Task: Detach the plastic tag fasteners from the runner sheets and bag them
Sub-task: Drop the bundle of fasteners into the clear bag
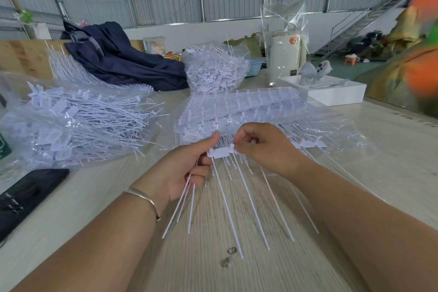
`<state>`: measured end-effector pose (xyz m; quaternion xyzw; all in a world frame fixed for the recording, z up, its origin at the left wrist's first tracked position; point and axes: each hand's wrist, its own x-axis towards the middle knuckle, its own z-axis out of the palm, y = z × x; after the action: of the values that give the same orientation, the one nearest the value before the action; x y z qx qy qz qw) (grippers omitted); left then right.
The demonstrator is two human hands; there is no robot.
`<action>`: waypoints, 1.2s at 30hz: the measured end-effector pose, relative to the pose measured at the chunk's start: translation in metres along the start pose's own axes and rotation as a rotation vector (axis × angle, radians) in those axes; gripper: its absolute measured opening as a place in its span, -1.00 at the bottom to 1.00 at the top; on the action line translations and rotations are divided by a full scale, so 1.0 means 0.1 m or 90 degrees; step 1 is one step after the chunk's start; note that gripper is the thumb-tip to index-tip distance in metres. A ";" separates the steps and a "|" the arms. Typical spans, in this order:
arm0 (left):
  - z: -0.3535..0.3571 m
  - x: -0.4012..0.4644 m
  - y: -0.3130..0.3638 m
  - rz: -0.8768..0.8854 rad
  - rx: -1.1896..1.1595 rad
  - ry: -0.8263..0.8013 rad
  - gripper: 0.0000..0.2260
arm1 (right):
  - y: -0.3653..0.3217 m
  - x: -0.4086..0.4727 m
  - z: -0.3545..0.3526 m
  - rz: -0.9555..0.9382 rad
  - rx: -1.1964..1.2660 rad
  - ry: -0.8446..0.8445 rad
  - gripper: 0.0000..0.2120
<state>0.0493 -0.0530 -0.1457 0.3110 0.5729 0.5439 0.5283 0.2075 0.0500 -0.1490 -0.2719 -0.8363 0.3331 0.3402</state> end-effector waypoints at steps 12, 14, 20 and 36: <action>-0.07 0.00 0.05 -0.029 -0.096 0.034 -0.83 | -0.07 -0.03 -0.10 0.026 -0.167 0.013 -0.80; -0.07 0.00 0.06 -0.036 -0.138 0.014 -0.84 | -0.07 -0.02 -0.09 0.030 -0.147 0.024 -0.76; -0.06 -0.04 0.07 0.023 -0.179 -0.049 -0.82 | -0.09 -0.03 -0.12 0.027 0.080 -0.003 -0.69; 0.02 -0.12 0.00 0.012 -0.124 -0.269 -0.80 | -0.15 -0.08 -0.13 0.021 0.237 -0.162 -0.72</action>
<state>0.0542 -0.0632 -0.1425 0.3712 0.3911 0.5244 0.6590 0.2189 0.0395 -0.1336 -0.1736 -0.7921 0.5186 0.2709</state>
